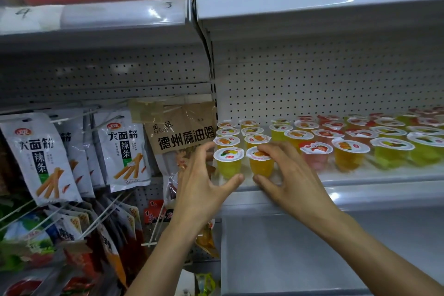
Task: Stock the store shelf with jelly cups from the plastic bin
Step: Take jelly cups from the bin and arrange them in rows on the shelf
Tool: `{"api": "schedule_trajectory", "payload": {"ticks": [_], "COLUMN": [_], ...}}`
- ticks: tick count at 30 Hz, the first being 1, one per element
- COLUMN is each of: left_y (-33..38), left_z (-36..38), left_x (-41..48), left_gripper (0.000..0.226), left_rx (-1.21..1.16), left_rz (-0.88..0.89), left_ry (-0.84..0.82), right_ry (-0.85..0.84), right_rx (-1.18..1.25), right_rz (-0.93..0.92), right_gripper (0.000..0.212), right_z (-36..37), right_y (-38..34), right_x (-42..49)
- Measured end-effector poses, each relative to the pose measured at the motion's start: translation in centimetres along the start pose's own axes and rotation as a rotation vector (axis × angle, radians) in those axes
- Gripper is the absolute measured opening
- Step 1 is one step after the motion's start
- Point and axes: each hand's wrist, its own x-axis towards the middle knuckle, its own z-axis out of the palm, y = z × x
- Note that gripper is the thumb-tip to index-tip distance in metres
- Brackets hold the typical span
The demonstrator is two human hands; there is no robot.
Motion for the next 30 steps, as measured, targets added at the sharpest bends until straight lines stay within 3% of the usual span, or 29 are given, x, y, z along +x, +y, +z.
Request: {"api": "schedule_trajectory", "payload": {"ticks": [3, 6, 13, 18, 25, 30], "left_y": [0.0, 0.5, 3.3, 5.3, 9.8, 8.9], "left_z": [-0.4, -1.0, -1.3, 0.2, 3.0, 3.2], "left_x": [-0.4, -0.4, -0.2, -0.1, 0.7, 0.8], "left_gripper": [0.099, 0.100, 0.057, 0.051, 0.065, 0.071], "left_rx": [-0.034, -0.077, 0.038, 0.225, 0.400, 0.554], "left_rz": [-0.006, -0.004, 0.244, 0.433, 0.425, 0.322], "left_ry": [-0.011, -0.026, 0.033, 0.028, -0.011, 0.040], "right_ry": [-0.012, 0.005, 0.259, 0.219, 0.100, 0.093], "right_rx": [0.005, 0.005, -0.146, -0.283, -0.373, -0.499], "right_rz": [0.010, 0.002, 0.003, 0.028, 0.008, -0.216], "right_gripper": [0.070, 0.069, 0.043, 0.043, 0.048, 0.047], "right_z": [0.0, -0.7, -5.3, -8.0, -9.3, -9.2], "right_y": [-0.4, -0.8, 1.5, 4.8, 7.3, 7.7], "right_x": [-0.4, -0.8, -2.4, -3.1, -2.1, -0.7]}}
